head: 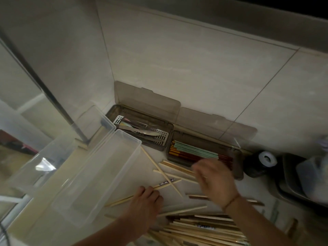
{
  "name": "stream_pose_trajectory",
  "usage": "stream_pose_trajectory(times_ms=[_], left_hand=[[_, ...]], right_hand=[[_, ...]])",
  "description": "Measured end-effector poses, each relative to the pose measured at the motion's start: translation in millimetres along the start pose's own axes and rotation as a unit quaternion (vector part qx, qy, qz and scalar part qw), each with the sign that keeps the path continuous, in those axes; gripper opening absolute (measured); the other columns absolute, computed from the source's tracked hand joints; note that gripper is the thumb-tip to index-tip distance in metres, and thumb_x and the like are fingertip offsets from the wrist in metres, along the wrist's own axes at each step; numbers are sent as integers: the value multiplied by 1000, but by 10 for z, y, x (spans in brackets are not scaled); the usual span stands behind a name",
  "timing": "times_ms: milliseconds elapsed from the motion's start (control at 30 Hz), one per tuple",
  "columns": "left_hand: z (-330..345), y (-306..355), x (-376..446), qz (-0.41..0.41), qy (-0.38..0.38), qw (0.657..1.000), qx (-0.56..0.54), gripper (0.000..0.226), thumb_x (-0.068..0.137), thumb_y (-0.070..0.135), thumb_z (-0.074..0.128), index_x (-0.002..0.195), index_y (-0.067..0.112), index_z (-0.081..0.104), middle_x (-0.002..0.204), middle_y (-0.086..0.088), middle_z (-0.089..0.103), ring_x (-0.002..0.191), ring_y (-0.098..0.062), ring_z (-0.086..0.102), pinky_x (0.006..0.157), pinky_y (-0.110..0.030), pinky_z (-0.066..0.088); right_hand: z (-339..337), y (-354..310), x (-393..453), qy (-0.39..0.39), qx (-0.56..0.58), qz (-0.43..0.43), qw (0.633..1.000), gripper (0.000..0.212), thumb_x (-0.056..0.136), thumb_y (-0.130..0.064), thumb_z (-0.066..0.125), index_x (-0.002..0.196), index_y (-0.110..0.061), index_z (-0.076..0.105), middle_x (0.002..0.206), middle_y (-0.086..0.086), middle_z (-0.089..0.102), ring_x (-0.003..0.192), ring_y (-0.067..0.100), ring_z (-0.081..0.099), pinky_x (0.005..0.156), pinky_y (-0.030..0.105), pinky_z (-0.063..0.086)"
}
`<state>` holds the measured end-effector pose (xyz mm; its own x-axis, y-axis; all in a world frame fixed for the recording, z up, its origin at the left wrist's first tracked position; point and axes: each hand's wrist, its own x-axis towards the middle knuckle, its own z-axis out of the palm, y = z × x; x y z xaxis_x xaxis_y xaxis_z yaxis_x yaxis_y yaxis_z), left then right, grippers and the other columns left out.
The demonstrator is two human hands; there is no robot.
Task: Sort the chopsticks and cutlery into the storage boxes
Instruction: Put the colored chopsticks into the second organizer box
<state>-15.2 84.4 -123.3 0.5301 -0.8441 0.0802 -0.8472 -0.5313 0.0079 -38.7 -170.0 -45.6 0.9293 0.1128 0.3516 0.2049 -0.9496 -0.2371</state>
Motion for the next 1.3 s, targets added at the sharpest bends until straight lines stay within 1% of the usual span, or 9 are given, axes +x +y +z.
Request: stream_pose_trajectory(times_ms=[133, 333, 467, 600, 667, 767, 900, 1133, 1300], left_hand=[[-91, -12, 64, 7, 64, 997, -33, 17, 78, 24, 45, 76, 23, 62, 66, 6, 61, 64, -18, 57, 75, -33, 31], [-353, 77, 304, 41, 105, 988, -109, 10, 88, 33, 48, 92, 27, 55, 77, 10, 63, 70, -14, 56, 74, -30, 33], [-460, -37, 516, -57, 92, 968, -225, 34, 99, 46, 34, 121, 27, 52, 113, 5, 60, 102, -16, 55, 86, -36, 46], [-517, -207, 749, -153, -15, 973, -172, 59, 97, 60, 13, 147, 34, 30, 156, 1, 24, 141, -24, 24, 113, -46, 28], [-511, -227, 807, -167, -80, 973, -137, 69, 90, 66, 2, 152, 39, 16, 163, 0, 2, 148, -27, 2, 117, -48, 10], [-470, -227, 811, -164, -120, 973, -110, 79, 81, 72, -8, 152, 41, 6, 162, 1, -11, 148, -27, -8, 117, -50, 4], [-410, -236, 765, -163, -134, 972, -102, 71, 87, 65, 5, 153, 40, -1, 162, 1, -16, 148, -29, -10, 116, -52, 4], [-274, -93, 521, -81, -14, 989, -123, 58, 84, 44, 57, 138, 28, 41, 149, -7, 36, 134, -33, 36, 103, -51, 38], [-116, 91, 189, 44, 6, 987, -157, 24, 80, 43, 59, 102, 33, 60, 113, 6, 52, 108, -20, 50, 91, -38, 47]], right_hand=[[147, -428, -437, -103, -56, -100, 988, 19, 86, -36, 56, 102, -29, 65, 97, -13, 65, 89, 17, 58, 77, 34, 41], [86, -354, -691, -78, -38, -26, 996, 35, 62, -21, 68, 93, -34, 69, 79, -14, 67, 68, 12, 62, 65, 26, 45], [-210, 1, -690, -46, -78, 60, 994, 38, 55, -14, 71, 90, -30, 74, 78, -9, 71, 68, 16, 67, 63, 29, 53], [-368, 431, -582, 22, -85, 169, 982, 23, 86, -28, 52, 89, -21, 74, 78, -1, 71, 68, 21, 65, 62, 31, 51], [-353, 603, -434, 31, -85, 206, 974, 15, 88, -25, 60, 86, -20, 74, 82, 1, 69, 75, 24, 62, 64, 30, 49], [-232, 732, -157, -16, -109, 247, 963, 7, 81, -18, 73, 83, -24, 75, 89, 0, 66, 82, 29, 57, 68, 35, 47], [-65, 733, 165, -127, -111, 253, 953, 12, 88, -27, 64, 93, -32, 74, 97, -3, 66, 97, 25, 55, 84, 36, 45], [148, 786, 373, -266, -110, 263, 921, 19, 90, -40, 60, 107, -33, 66, 105, -6, 70, 98, 18, 61, 86, 30, 50], [101, 780, 254, -192, -66, 251, 946, 12, 90, -33, 59, 95, -28, 69, 95, -1, 70, 88, 21, 62, 75, 33, 54]])
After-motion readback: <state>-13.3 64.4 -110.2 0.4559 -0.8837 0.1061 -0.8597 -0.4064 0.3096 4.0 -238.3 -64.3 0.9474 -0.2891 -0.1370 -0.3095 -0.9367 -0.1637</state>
